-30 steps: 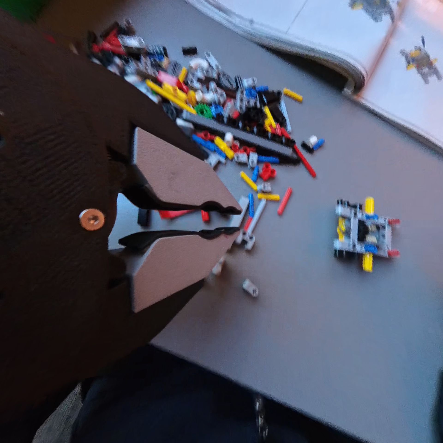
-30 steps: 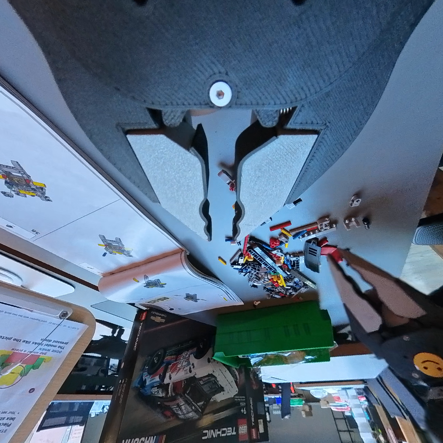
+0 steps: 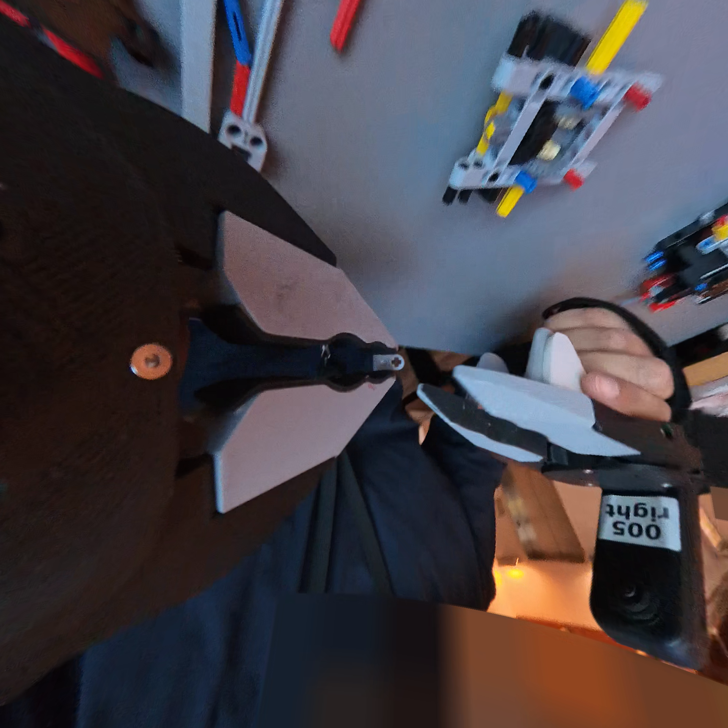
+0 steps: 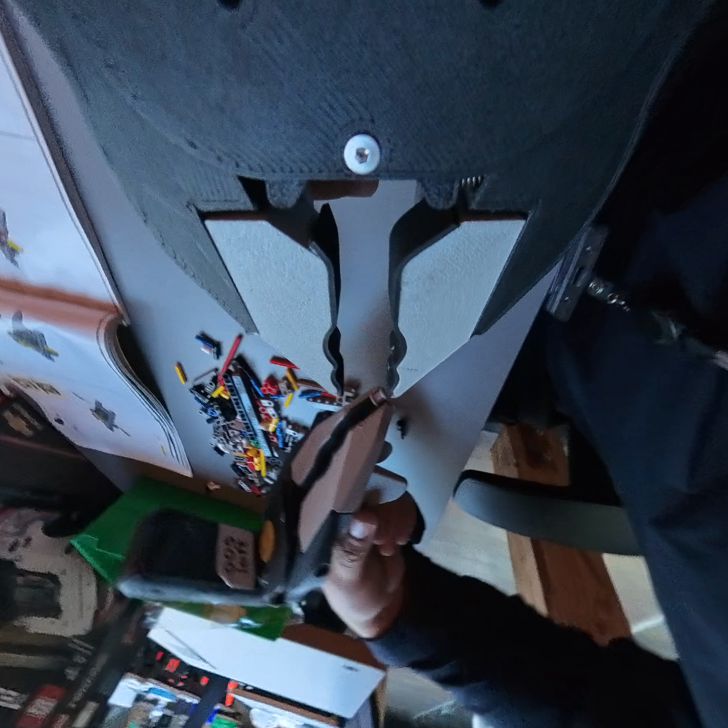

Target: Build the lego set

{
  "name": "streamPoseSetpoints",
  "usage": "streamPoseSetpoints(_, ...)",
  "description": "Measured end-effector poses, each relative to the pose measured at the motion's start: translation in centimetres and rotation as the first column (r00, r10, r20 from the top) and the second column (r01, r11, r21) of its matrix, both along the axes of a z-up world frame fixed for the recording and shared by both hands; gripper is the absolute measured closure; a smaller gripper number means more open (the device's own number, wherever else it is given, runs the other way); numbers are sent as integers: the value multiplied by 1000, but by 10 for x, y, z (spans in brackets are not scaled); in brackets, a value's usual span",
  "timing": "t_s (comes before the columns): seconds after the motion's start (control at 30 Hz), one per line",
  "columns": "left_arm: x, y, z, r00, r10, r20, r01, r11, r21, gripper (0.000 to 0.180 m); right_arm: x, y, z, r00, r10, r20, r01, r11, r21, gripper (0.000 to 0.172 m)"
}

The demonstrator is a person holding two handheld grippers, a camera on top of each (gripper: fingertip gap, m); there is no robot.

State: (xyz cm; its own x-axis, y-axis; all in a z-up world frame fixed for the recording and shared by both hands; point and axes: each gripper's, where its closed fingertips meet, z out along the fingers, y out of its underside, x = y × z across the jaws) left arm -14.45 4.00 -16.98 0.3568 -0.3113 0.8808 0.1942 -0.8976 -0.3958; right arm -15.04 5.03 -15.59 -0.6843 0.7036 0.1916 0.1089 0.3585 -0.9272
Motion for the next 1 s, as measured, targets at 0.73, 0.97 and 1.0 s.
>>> streamPoseSetpoints(0.73,30,-8,7,967,-206,153,222,970,-98,175,23,-22,-5,998,56,-31,-51,988,147,161)
streamPoseSetpoints(0.97,33,-6,10,965,-194,179,210,975,-78,175,25,-23,-5,997,67,-26,-63,990,128,165)
streamPoseSetpoints(1.0,33,-5,11,964,-191,186,207,976,-69,175,25,-23,-4,997,68,-30,-64,991,119,165)
